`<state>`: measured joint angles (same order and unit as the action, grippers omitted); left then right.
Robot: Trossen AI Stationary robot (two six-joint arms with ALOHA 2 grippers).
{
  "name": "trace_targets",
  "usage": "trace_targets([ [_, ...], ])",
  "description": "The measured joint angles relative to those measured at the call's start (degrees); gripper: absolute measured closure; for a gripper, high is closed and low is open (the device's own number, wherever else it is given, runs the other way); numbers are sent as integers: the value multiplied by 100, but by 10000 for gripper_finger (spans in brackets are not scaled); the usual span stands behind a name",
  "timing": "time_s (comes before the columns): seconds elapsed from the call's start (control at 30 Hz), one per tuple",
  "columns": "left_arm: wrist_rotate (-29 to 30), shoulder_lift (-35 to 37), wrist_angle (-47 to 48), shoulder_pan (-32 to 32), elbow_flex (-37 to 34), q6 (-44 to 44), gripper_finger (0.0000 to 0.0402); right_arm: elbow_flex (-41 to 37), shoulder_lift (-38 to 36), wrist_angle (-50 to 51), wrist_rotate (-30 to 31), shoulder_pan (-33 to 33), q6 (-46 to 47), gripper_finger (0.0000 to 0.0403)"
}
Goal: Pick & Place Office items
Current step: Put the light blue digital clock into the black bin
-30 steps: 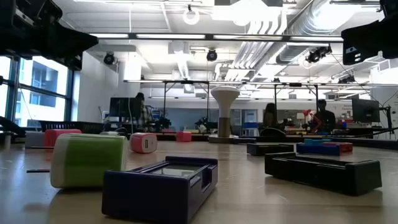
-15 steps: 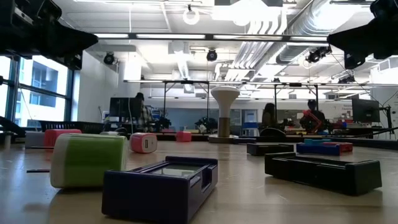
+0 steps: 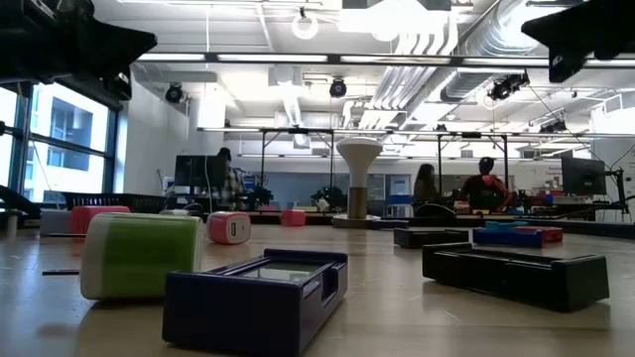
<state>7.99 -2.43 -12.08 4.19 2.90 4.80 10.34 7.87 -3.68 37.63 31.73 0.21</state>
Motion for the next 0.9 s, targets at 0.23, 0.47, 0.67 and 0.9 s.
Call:
trace_targets([
  [0.23,529,-898,-475,0,253,377,401,779,1119,107,155,-99,-260,401],
  [0.47,529,-2164,-1854,0,260,217,401,1559,2140,242,-543,-875,-338,401],
  [0.67,529,-2929,-2759,0,260,221,401,2296,2947,1272,-861,-1799,311,401],
  [0.9,531,-3334,-2780,0,260,230,401,2588,3677,1858,-656,-2850,666,371],
])
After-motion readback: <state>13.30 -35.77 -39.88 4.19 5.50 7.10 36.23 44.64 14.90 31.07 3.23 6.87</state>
